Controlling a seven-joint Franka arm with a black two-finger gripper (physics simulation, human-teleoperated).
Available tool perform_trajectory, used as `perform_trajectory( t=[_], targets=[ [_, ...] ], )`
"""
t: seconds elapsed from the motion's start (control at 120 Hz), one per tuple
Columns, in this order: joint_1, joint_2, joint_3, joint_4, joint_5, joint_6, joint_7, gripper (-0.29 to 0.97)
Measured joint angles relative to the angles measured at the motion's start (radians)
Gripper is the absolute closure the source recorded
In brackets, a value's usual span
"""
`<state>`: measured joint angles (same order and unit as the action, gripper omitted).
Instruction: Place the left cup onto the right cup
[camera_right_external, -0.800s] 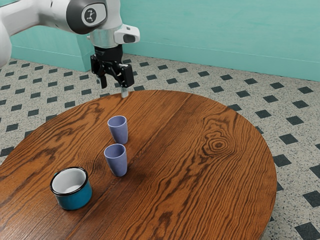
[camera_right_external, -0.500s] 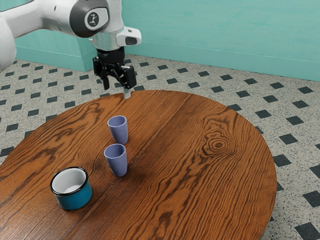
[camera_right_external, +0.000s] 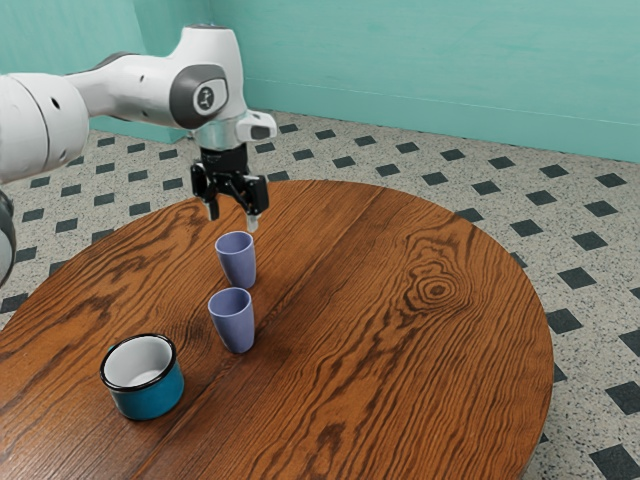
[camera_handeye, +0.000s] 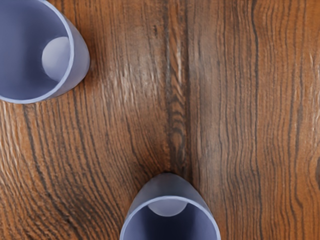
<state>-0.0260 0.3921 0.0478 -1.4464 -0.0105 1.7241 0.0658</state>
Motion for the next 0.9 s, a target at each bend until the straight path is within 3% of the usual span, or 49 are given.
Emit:
perform_trajectory(
  t=[0.433, 0.9],
  targets=[
    [0.041, 0.169, 0.011, 0.099, -0.018, 0.131, 0.107, 0.16],
    [0.058, 0.283, 0.032, 0.167, -0.059, 0.165, 0.205, 0.19]
  ],
)
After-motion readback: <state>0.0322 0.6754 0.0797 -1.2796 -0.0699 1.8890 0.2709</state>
